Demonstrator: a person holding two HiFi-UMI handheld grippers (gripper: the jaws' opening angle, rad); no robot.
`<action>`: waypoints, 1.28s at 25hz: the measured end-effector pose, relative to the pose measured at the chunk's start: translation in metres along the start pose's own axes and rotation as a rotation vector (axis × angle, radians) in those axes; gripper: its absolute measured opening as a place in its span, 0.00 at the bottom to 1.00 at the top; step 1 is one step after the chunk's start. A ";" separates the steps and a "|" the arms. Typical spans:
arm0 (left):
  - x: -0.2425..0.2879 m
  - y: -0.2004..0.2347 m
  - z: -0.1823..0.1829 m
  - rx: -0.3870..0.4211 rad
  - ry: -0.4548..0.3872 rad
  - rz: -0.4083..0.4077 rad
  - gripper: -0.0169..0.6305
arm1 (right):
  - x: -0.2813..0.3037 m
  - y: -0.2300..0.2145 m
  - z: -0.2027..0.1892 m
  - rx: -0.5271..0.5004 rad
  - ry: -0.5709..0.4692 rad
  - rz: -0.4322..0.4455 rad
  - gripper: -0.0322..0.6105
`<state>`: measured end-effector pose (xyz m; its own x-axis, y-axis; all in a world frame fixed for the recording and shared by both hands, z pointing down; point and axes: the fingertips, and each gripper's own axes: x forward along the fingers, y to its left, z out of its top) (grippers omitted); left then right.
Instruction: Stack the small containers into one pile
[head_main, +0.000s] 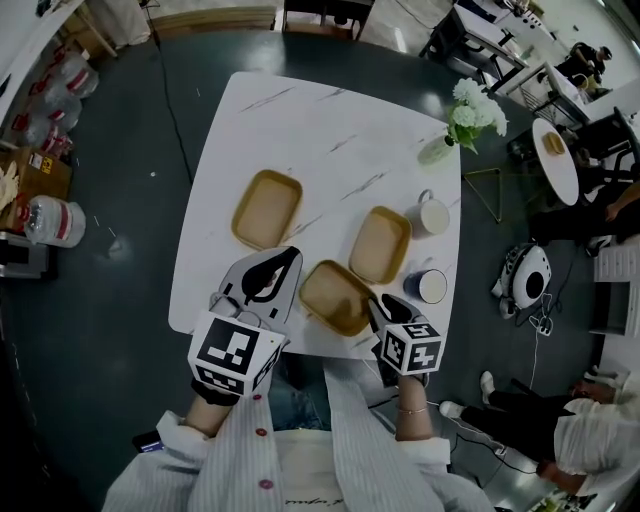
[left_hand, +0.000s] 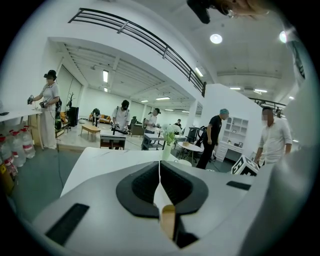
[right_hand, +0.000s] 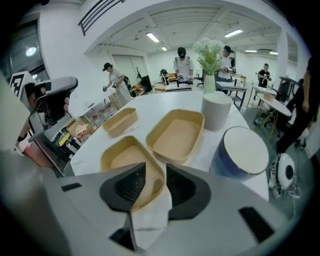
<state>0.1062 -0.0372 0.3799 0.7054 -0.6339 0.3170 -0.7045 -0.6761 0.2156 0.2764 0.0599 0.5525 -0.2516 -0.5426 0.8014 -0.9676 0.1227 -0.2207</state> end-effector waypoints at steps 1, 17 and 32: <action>0.001 0.000 -0.001 0.000 0.000 0.004 0.06 | 0.003 -0.003 -0.005 0.018 0.012 0.007 0.24; 0.002 -0.005 -0.009 0.006 0.003 0.033 0.06 | 0.020 -0.008 -0.046 0.162 0.155 0.082 0.25; -0.012 0.022 -0.011 -0.006 0.015 0.055 0.06 | 0.025 -0.004 -0.040 0.096 0.184 -0.006 0.09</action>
<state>0.0814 -0.0406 0.3910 0.6646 -0.6644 0.3419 -0.7426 -0.6382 0.2032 0.2729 0.0787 0.5957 -0.2536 -0.3810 0.8891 -0.9649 0.0349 -0.2603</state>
